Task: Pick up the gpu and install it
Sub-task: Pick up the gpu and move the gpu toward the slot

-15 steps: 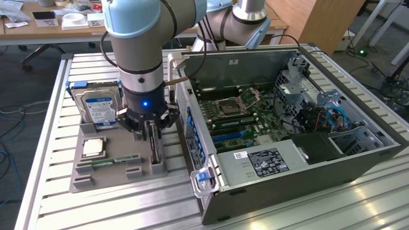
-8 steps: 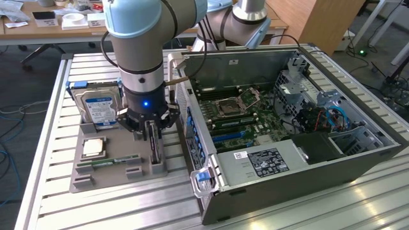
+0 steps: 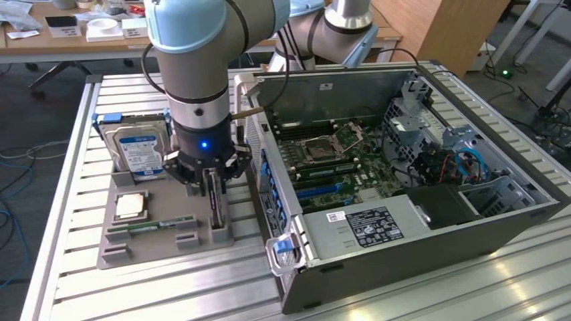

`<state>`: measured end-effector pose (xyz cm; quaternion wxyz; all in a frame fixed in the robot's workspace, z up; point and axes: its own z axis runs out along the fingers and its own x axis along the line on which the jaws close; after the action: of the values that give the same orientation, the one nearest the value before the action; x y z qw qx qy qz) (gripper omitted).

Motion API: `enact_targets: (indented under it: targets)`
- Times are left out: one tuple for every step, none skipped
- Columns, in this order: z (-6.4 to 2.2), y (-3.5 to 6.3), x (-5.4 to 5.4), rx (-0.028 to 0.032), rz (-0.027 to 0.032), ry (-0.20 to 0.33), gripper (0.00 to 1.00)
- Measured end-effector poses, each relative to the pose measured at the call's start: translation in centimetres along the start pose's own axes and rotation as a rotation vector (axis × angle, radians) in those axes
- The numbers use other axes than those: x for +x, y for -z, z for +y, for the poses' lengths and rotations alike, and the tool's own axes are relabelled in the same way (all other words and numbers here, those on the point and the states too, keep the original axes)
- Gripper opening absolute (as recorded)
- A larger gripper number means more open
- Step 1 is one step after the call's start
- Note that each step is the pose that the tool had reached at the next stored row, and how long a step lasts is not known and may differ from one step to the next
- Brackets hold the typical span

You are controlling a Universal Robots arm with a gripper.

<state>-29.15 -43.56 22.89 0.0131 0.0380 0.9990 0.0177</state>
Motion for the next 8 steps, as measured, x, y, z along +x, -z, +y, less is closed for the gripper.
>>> enact_targets:
  targets:
    - [0.00, 0.00, 0.00, 0.0000, 0.0000, 0.000, 0.42]
    - [0.00, 0.00, 0.00, 0.0000, 0.0000, 0.000, 0.42]
    - [0.00, 0.00, 0.00, 0.0000, 0.0000, 0.000, 0.42]
    - [0.00, 0.00, 0.00, 0.0000, 0.0000, 0.000, 0.40]
    - [0.00, 0.00, 0.00, 0.0000, 0.0000, 0.000, 0.40]
    - [0.00, 0.00, 0.00, 0.0001, 0.0000, 0.000, 0.34]
    - [0.00, 0.00, 0.00, 0.0000, 0.0002, 0.000, 0.27]
    - [0.00, 0.00, 0.00, 0.0001, 0.0001, 0.000, 0.27]
